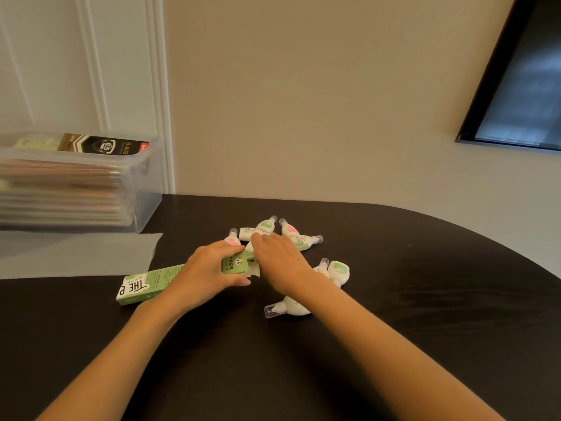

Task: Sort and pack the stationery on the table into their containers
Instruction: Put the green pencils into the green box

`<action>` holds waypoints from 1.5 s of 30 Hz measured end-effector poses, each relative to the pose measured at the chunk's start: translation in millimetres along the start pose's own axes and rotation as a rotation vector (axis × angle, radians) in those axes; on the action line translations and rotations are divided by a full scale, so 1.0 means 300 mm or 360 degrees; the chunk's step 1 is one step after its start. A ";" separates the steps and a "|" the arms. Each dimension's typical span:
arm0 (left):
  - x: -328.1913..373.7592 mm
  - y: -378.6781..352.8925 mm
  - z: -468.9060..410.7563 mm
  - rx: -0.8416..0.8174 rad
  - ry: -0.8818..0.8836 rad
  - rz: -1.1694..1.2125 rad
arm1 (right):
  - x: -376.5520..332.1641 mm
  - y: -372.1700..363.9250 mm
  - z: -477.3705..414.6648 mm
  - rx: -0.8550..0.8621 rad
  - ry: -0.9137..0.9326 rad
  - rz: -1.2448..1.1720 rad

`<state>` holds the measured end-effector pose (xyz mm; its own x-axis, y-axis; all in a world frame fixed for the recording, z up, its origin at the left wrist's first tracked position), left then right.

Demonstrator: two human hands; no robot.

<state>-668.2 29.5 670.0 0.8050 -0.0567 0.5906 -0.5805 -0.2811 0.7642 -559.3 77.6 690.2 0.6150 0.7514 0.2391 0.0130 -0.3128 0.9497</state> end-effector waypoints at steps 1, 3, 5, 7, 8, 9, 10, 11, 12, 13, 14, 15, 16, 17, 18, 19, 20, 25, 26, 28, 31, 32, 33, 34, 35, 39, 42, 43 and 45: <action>-0.002 0.002 0.001 0.0022 0.0009 -0.0009 | -0.002 -0.002 -0.005 0.0053 -0.0018 -0.0057; -0.009 0.014 0.003 0.0091 0.0024 0.0004 | 0.022 0.004 0.001 0.0204 -0.0158 -0.0135; -0.017 0.029 0.003 0.0175 0.0045 0.0014 | 0.073 0.006 0.020 0.0331 -0.0402 -0.0294; -0.023 0.035 0.001 0.0234 0.0069 0.0004 | 0.108 -0.001 0.040 0.0330 -0.0648 -0.0724; -0.025 0.033 -0.001 0.0249 0.0077 -0.0004 | 0.109 -0.004 0.046 0.0312 -0.0718 -0.1020; -0.025 0.030 -0.002 0.0258 0.0082 -0.0008 | 0.099 -0.007 0.049 0.0286 -0.0759 -0.1310; -0.025 0.028 -0.004 0.0263 0.0085 -0.0010 | 0.082 -0.009 0.049 0.0256 -0.0774 -0.1551; -0.023 0.026 -0.004 0.0266 0.0082 -0.0004 | 0.063 -0.009 0.050 0.0219 -0.0761 -0.1735; -0.019 0.023 -0.003 0.0273 0.0069 0.0009 | 0.041 -0.009 0.050 0.0146 -0.0716 -0.1846; -0.017 0.021 -0.002 0.0281 0.0051 0.0020 | 0.017 -0.008 0.047 0.0048 -0.0640 -0.1917; -0.012 0.020 -0.001 0.0291 0.0032 0.0027 | -0.006 -0.003 0.046 -0.0066 -0.0551 -0.1927; -0.009 0.019 0.002 0.0299 0.0021 0.0028 | -0.022 -0.002 0.043 -0.0162 -0.0464 -0.1908; -0.007 0.019 0.003 0.0307 0.0013 0.0029 | -0.030 0.000 0.043 -0.0205 -0.0403 -0.1882; -0.007 0.020 0.005 0.0317 0.0009 0.0033 | -0.027 0.002 0.043 -0.0199 -0.0396 -0.1885; -0.007 0.021 0.005 0.0332 0.0009 0.0040 | -0.011 -0.001 0.047 -0.0150 -0.0455 -0.1901; -0.008 0.027 0.007 0.0358 0.0013 0.0051 | 0.007 -0.005 0.050 -0.0079 -0.0555 -0.1926; -0.005 0.033 0.010 0.0400 0.0012 0.0074 | 0.029 -0.014 0.056 -0.0007 -0.0664 -0.1945; 0.064 0.082 0.013 0.0749 -0.0026 0.0278 | 0.072 -0.042 0.095 -0.0092 -0.0744 -0.2240; 0.083 0.092 0.009 0.0803 -0.0029 0.0325 | 0.072 -0.036 0.100 -0.0148 -0.0687 -0.2202; 0.126 0.112 0.000 0.0900 -0.0038 0.0411 | 0.071 -0.011 0.103 -0.0139 -0.0624 -0.2175; 0.187 0.152 -0.002 0.1058 -0.0013 0.0570 | 0.075 0.035 0.101 -0.0012 -0.0644 -0.2342; 0.199 0.160 0.004 0.1109 0.0019 0.0634 | 0.071 0.043 0.099 0.0007 -0.0633 -0.2395; 0.209 0.164 0.010 0.1156 0.0058 0.0703 | 0.065 0.051 0.097 0.0020 -0.0614 -0.2445; 0.215 0.169 0.017 0.1199 0.0092 0.0763 | 0.059 0.060 0.093 0.0030 -0.0587 -0.2491; 0.218 0.167 0.023 0.1223 0.0119 0.0808 | 0.049 0.069 0.091 0.0031 -0.0568 -0.2527; 0.220 0.150 0.042 0.1113 0.0126 0.0879 | 0.011 0.083 0.084 -0.0035 -0.0569 -0.2572; 0.223 0.148 0.043 0.0953 0.0098 0.0876 | -0.009 0.097 0.067 -0.0035 -0.0545 -0.2697; 0.224 0.147 0.042 0.0907 0.0088 0.0861 | -0.011 0.105 0.061 -0.0006 -0.0542 -0.2737; 0.228 0.146 0.041 0.0829 0.0065 0.0803 | -0.009 0.127 0.050 0.0056 -0.0557 -0.2733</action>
<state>-636.9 1.5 740.6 0.4437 -0.2669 0.8555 -0.7380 -0.6504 0.1798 -548.6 54.8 722.5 0.0129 0.0669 -0.9977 0.7856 0.6166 0.0515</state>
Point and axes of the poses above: each hand's wrist, its own z-axis away from the middle knuckle, its own y-axis out of the back of the hand, x = y × z, the point moved 4 cm from there along -z, towards the middle knuckle, and after that the axes turned 5 degrees about y, right-handed, at the moved point
